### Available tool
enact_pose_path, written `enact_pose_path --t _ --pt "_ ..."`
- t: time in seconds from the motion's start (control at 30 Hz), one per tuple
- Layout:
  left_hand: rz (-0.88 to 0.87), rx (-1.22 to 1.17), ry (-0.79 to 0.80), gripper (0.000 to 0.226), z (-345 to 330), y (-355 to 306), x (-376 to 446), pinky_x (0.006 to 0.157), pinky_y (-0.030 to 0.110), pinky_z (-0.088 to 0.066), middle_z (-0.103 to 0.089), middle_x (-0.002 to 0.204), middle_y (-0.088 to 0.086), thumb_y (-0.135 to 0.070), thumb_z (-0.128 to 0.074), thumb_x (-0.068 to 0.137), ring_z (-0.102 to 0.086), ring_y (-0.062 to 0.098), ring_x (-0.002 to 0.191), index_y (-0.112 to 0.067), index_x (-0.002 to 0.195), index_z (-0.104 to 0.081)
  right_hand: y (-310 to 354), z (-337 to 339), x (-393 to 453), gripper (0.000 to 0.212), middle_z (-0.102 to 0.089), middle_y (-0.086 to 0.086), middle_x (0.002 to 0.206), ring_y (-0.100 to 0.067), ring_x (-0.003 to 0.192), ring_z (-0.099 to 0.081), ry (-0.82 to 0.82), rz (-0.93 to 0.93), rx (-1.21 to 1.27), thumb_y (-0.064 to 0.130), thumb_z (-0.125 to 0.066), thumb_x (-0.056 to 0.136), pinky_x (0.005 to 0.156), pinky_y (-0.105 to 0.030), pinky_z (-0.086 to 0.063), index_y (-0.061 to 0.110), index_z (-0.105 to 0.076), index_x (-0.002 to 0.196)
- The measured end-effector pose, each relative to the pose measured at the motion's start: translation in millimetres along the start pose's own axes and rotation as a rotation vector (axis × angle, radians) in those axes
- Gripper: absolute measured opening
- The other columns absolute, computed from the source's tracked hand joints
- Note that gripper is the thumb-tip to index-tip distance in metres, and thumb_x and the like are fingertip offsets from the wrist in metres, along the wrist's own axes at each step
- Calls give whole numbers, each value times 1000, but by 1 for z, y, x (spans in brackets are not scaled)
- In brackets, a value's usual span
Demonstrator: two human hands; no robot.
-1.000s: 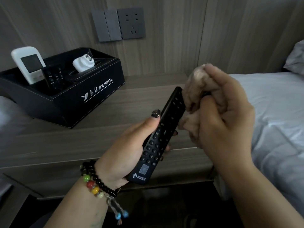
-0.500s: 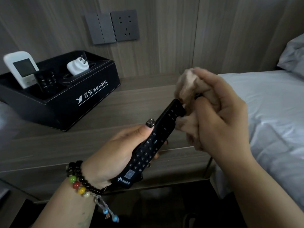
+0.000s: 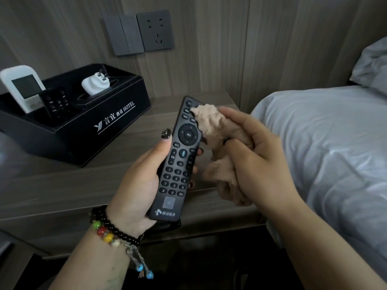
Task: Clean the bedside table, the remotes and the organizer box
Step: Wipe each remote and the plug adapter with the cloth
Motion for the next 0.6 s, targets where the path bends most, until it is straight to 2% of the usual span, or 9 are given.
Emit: enact_pose_path --t 0.03,0.07,0.13,0.17,0.23,0.33,0.4,0.53,0.6 --pt "0 -66 -21 47 -6 -3 -4 50 25 -56 -75 80 2 -56 -81 51 -69 13 59 -19 80 -80 1 -6 -3 51 -70 11 104 4 89 -64 8 14 -15 -5 -47 82 75 -13 -48 21 -63 123" --pt "-30 -120 -72 50 -6 -2 -5 50 25 -56 -75 81 5 -58 -77 54 -70 14 60 -17 82 -79 4 -13 -7 53 -69 8 110 4 94 -63 30 39 -29 -3 -46 80 79 -13 -48 21 -62 125" --pt "-47 -280 -168 48 -5 4 -11 62 31 -60 -73 96 12 -51 -57 77 -71 20 74 -12 99 -74 11 -26 -15 56 -64 3 121 1 104 -60 90 130 -74 -3 -45 78 88 -17 -47 19 -59 128" --pt "-41 -335 -184 48 -7 7 -14 69 34 -59 -72 101 12 -48 -50 82 -71 21 81 -12 104 -72 14 -32 -19 57 -60 1 126 -1 112 -57 114 193 -119 -5 -45 78 94 -18 -45 14 -57 130" --pt "-37 -384 -193 48 -12 10 -19 70 31 -60 -73 99 9 -49 -45 85 -72 18 83 -14 98 -76 19 -41 -27 55 -54 -6 133 -9 126 -50 146 309 -224 -5 -43 79 105 -22 -40 6 -55 132" --pt "2 -475 -241 54 -10 12 -15 71 29 -60 -72 96 6 -56 -45 89 -71 17 83 -11 100 -72 20 -53 -38 55 -49 -10 138 -19 133 -45 223 379 -306 -1 -40 80 108 -34 -40 4 -53 134" --pt "7 -555 -291 52 -3 10 -12 69 29 -60 -68 94 4 -57 -47 88 -70 16 80 -11 102 -67 20 -60 -43 59 -49 -9 139 -20 133 -44 294 400 -325 -8 -45 78 108 -36 -40 6 -52 135" --pt "-145 -618 -335 46 26 -5 -6 72 27 -56 -63 93 1 -53 -41 95 -62 12 81 -13 106 -60 23 -69 -53 62 -50 -10 139 -20 134 -43 433 489 -341 -12 -52 75 111 -36 -36 7 -52 134" --pt "-197 -683 -341 44 36 -11 -5 84 25 -48 -63 88 2 -51 -39 97 -59 12 76 -12 109 -56 25 -70 -55 60 -50 -12 138 -21 134 -43 463 531 -349 -12 -51 77 112 -36 -35 5 -53 134"
Point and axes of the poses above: each hand's wrist, its own x-axis towards the middle knuckle, its own z-axis out of the back of the hand, y = z × x, the point moved 6 cm from there along x, towards the middle knuckle
